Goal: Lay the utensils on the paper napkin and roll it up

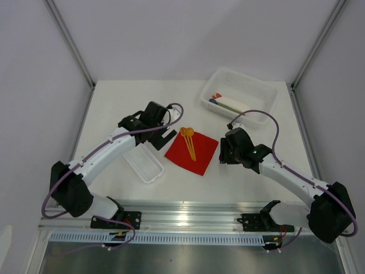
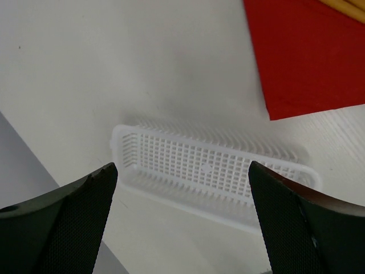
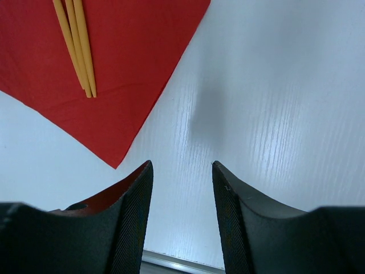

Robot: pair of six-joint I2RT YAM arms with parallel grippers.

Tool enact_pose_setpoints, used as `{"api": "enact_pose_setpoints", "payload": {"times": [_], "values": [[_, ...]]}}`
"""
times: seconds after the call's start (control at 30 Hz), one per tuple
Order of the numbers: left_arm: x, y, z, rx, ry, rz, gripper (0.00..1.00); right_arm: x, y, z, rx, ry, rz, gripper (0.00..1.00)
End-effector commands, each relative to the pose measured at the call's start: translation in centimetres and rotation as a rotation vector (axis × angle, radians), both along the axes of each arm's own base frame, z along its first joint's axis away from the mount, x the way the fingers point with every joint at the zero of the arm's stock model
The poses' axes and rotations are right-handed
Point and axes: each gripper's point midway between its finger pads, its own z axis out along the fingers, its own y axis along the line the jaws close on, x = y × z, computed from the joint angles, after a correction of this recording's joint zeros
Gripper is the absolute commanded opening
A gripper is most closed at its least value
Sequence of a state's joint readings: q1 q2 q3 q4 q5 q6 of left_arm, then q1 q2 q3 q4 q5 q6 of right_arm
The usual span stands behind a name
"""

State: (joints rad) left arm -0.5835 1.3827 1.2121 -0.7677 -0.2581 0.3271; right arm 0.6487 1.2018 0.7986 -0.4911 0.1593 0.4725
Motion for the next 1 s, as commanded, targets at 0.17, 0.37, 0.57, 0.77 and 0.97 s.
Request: {"api": "enact_pose_setpoints", "payload": {"times": [0.17,0.37,0.57,0.77,0.97], "values": [[1.7,-7.9,0.0,-0.042,0.015,-0.126,1.0,-2.1,-1.2,-0.9,0.055,0.054,-0.007,0.45],[1.1,-10.0,-2.8,0.057,0.013,-0.18,0.99,-3.7,0.7,-3.3,0.206,0.153,0.017,0.37],[0.7,-10.2,-5.6,0.068,0.072,-0.172,0.99,-3.2,1.9,-4.7,0.254,0.185,0.016,0.26],[0.6,-8.5,-8.4,0.151,0.087,-0.164,0.97,-3.6,2.8,-6.4,0.282,0.248,0.018,0.15],[1.1,-7.7,-9.7,0.154,0.108,-0.136,0.96,-3.6,3.8,-7.4,0.304,0.29,0.038,0.11]]}}
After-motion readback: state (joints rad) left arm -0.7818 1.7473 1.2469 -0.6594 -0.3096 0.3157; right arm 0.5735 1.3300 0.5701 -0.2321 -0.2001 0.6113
